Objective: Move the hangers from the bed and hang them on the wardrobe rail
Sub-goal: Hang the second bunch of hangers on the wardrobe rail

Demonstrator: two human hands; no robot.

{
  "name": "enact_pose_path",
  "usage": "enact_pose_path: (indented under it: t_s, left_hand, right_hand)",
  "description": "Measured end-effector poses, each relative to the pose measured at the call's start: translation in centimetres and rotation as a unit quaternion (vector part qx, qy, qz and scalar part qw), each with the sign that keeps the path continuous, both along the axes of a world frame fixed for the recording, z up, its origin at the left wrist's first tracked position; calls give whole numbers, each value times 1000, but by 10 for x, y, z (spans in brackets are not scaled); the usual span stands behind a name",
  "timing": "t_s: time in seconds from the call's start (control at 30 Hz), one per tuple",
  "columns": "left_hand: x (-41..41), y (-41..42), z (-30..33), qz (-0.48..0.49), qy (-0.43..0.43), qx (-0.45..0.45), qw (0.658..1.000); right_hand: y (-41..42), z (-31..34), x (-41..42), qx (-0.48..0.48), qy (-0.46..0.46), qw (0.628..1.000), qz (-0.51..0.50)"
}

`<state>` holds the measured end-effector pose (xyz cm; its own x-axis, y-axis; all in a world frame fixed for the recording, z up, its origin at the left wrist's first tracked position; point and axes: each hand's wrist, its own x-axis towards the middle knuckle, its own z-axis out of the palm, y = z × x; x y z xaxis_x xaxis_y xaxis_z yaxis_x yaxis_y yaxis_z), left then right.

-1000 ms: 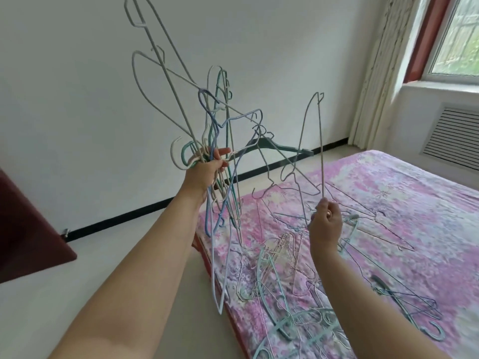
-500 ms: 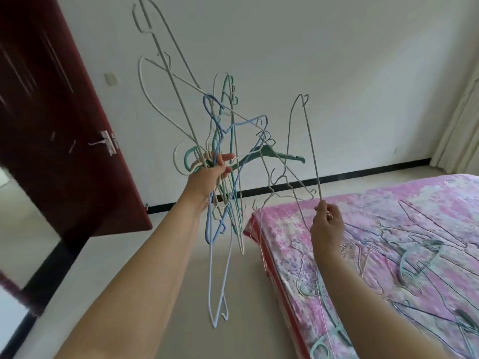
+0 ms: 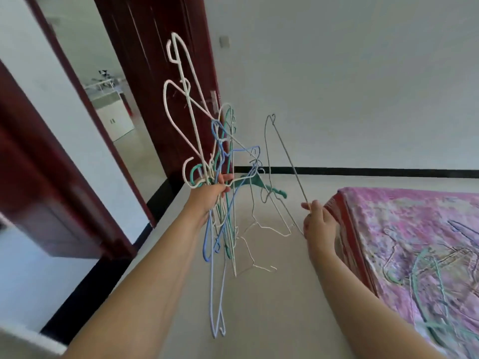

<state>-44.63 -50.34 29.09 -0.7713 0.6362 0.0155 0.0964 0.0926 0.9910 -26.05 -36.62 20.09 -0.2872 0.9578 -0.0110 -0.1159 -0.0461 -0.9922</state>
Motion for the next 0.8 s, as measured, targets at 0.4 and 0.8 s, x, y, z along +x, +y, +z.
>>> enact_pose_path:
  t_s: [0.4, 0.8]
  left_hand:
    - [14, -137, -15, 214, -11, -65, 975]
    - [87, -261, -22, 390, -32, 3, 920]
  right_hand:
    - [-35, -2, -83, -109, -154, 950, 248]
    - [-136, -92, -50, -464, -280, 748, 384]
